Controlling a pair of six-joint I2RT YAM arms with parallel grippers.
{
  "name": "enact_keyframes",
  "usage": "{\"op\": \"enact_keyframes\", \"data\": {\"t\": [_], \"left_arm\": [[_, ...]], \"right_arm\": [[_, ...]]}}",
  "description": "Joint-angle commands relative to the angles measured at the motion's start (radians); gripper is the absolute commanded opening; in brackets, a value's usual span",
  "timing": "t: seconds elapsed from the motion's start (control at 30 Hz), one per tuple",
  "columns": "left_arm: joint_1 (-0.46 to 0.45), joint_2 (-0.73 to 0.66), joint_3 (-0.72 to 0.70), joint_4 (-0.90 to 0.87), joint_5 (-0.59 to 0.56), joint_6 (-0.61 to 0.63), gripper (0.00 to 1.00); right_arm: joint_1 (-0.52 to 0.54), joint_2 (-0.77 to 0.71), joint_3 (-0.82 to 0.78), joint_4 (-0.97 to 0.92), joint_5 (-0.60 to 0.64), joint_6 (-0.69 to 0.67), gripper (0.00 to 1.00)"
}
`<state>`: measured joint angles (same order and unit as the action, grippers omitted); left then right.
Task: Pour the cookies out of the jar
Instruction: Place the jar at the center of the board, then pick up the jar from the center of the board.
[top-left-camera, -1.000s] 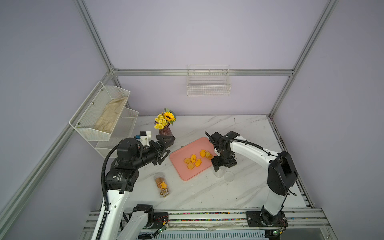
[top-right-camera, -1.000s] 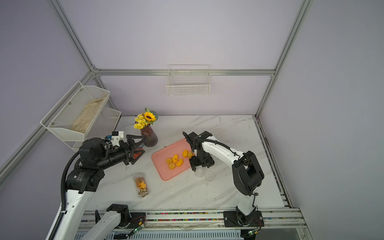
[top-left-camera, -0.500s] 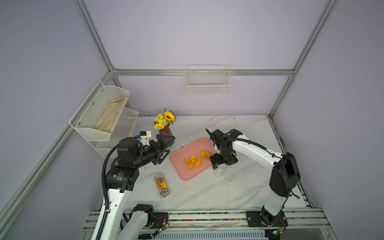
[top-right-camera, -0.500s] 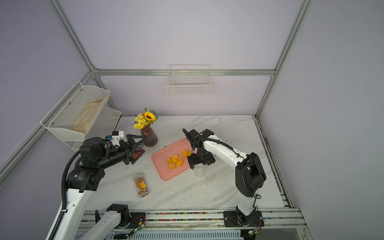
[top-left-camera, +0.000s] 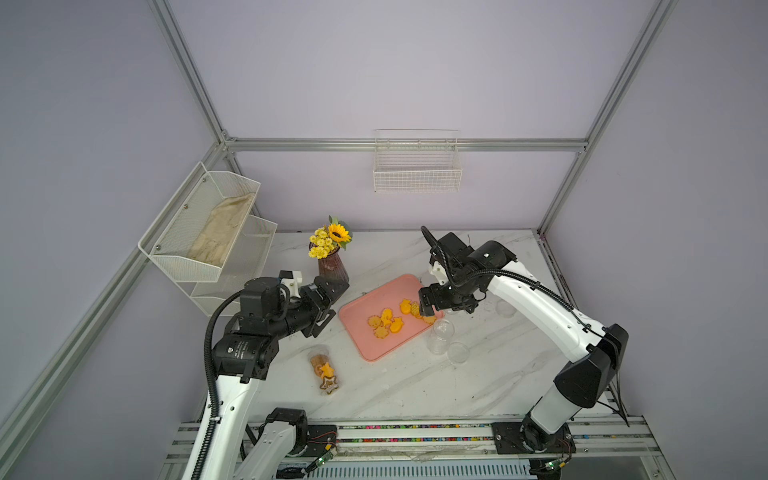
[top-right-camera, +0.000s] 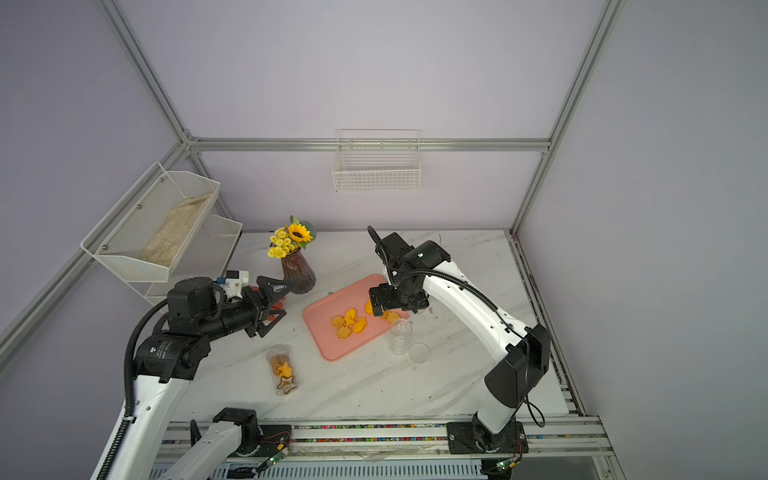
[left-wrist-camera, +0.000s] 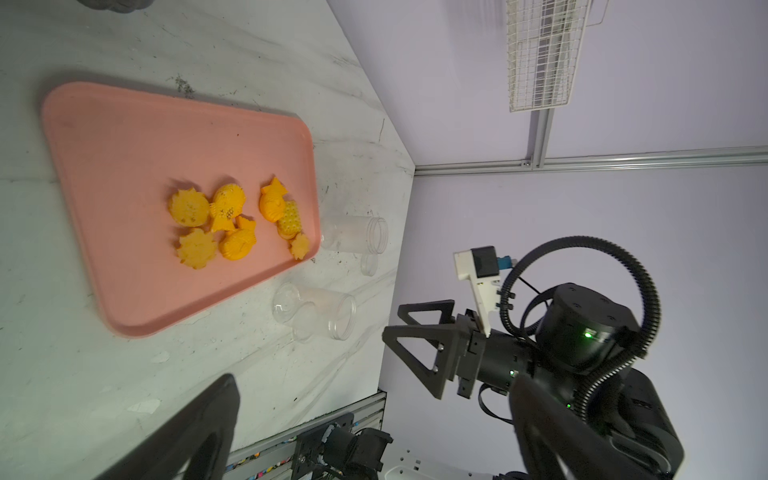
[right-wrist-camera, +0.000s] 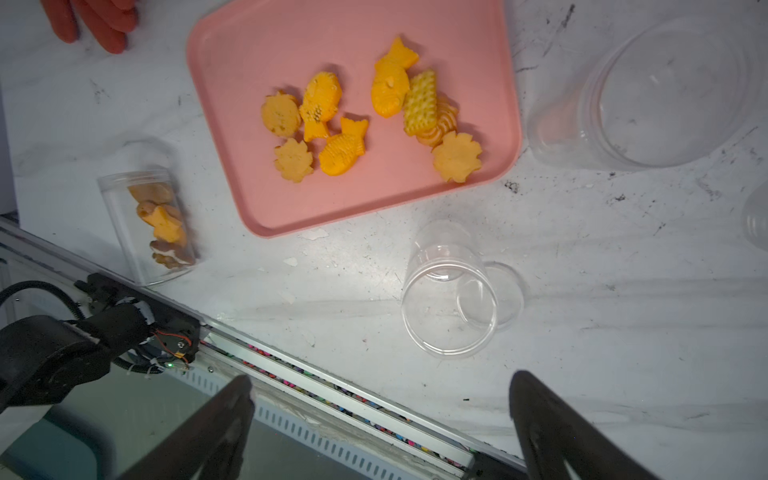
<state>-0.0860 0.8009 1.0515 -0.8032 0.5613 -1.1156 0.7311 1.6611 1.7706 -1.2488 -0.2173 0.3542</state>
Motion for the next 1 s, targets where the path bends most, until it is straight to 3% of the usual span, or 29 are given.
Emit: {"op": "enact_keyframes", "data": {"t": [0.0,0.17,0.37,0.97], "left_arm": [[0.007,-0.026,0.084,-0.111,-0.089,0.044,1.0],[0.008,-0.071,0.165,-0.192,-0.25,0.026,1.0],[0.011,-0.146,0.224,-0.242,-0.371,0.023,1.0],[0.009,-0.268,0.295,-0.346,-0.446,0.003,1.0]], "right_arm": [[0.054,-0.016,0.021,0.062,-0.108,0.06,0.97],[0.16,0.022,-0.017,0.221,-0.204,0.132,0.97],[0.272,0.14,0.008,0.323,-0.231,0.15,0.97],[0.448,0.587,0.278,0.379,-0.189,0.14,0.97]]}}
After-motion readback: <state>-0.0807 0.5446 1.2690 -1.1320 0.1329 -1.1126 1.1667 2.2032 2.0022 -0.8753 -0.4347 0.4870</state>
